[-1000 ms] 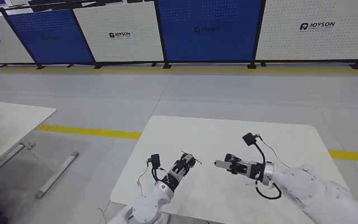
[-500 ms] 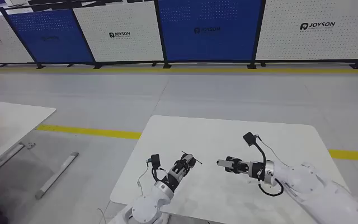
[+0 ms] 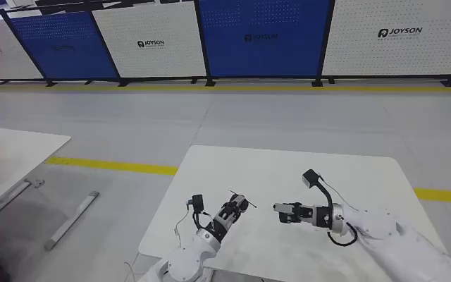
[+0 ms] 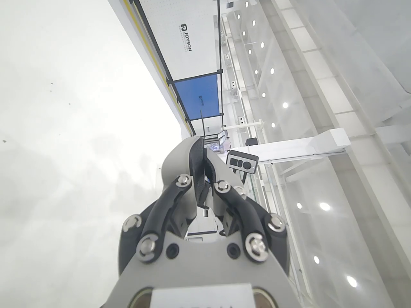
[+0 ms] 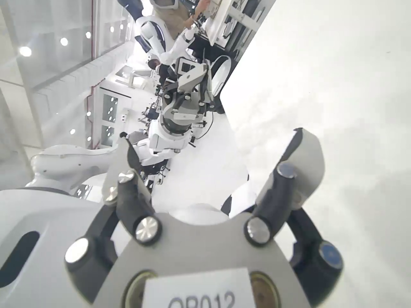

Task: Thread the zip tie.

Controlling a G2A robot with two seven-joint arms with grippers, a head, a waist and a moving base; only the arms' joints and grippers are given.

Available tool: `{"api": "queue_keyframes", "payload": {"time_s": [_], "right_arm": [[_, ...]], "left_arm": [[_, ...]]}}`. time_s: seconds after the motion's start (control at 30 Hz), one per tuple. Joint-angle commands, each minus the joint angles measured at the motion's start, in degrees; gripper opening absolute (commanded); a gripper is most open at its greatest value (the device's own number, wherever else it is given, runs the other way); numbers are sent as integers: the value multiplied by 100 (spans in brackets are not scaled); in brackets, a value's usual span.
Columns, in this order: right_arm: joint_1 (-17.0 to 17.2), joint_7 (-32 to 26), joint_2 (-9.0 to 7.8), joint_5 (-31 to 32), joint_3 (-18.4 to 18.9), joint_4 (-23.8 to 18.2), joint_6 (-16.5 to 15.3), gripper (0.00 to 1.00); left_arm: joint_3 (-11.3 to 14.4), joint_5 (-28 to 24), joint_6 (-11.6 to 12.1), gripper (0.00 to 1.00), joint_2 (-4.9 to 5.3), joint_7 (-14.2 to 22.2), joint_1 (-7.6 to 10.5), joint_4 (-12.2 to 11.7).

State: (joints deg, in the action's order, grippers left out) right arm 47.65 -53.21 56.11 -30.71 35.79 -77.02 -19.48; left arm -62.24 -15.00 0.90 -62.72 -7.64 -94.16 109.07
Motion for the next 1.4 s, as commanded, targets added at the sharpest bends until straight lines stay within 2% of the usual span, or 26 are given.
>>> {"api": "queue_keyframes", "payload": {"time_s": [0.0, 0.07, 0.4, 0.47, 0.6, 0.67, 1.07, 1.37], "right_arm": [[-6, -233, 88, -94, 57, 178, 0, 100], [-6, -233, 88, -94, 57, 178, 0, 100], [4, -204, 89, -79, 60, 172, 4, 100], [39, -72, 94, 162, 71, 136, 32, 100], [-67, -322, 225, 138, -59, 342, 46, 100], [-183, -399, 353, -83, -144, 629, 0, 100], [-146, -503, 368, -69, -101, 600, 41, 100], [-195, -790, 522, -248, -43, 825, 0, 100]], "left_arm": [[84, 129, -31, 0, -17, -20, 6, -2], [150, 117, -91, 0, -43, -76, 35, -16], [163, 89, -92, 0, -48, -59, 39, -19], [210, -35, -123, 0, -73, -72, 69, -11], [326, -181, -175, 0, -136, -222, 156, -9], [383, -232, -210, 0, -173, -362, 213, -25], [408, -274, -215, 0, -196, -346, 250, -88], [464, -365, -214, 0, -262, -280, 327, -177]]}}
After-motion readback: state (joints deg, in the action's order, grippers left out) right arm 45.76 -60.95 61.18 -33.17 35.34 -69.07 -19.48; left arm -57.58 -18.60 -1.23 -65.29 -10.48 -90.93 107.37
